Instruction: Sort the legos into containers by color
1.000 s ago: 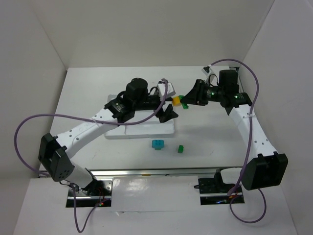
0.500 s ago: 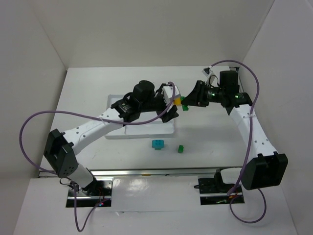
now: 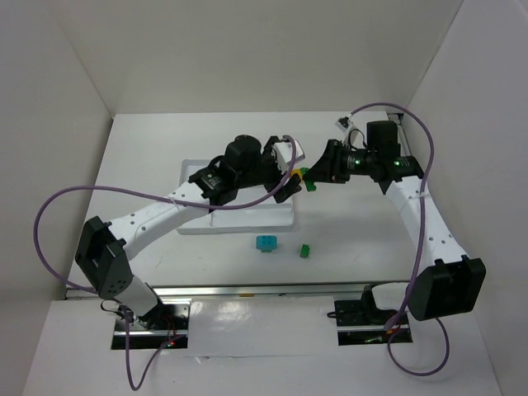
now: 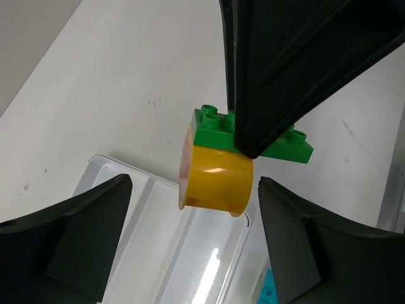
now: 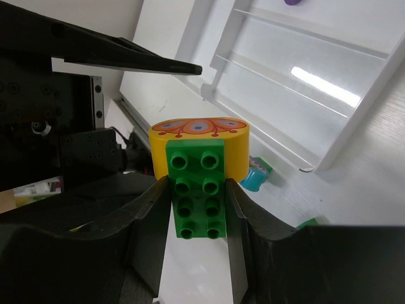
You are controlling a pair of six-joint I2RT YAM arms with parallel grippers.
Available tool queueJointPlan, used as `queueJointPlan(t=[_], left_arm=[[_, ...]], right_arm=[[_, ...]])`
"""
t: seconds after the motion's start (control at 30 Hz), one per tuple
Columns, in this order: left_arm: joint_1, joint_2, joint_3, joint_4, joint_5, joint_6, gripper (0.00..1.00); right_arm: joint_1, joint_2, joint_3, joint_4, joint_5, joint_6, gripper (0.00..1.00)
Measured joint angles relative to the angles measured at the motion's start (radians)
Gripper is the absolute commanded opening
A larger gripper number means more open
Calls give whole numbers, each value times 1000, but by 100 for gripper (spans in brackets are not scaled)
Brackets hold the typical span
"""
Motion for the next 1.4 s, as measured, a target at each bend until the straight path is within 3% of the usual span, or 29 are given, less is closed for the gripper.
queueJointPlan(t=[0.27, 0.53, 0.63, 0.67, 0.8, 0.93, 1.4], left_arm=[[0, 7, 0, 3, 40, -2, 82], [0, 35, 1, 2, 96, -6, 58], [0, 40, 1, -6, 101, -2, 10], [0, 40, 1, -6, 99, 1, 0], [-3, 40, 1, -7, 80, -3, 0], [-4, 40, 1, -6, 75, -3, 0], [68, 38, -34, 2, 82, -9, 0]], right_arm=[[18, -2, 0, -12, -14, -13, 29], [25, -8, 0, -13, -19, -19, 29], [25, -8, 0, -16, -11, -14, 29], [24, -8, 1, -22, -9, -14, 29], [25, -8, 2, -26, -5, -15, 29], [26, -9, 2, -27, 2, -15, 21], [26, -21, 2, -48, 79, -44, 21]])
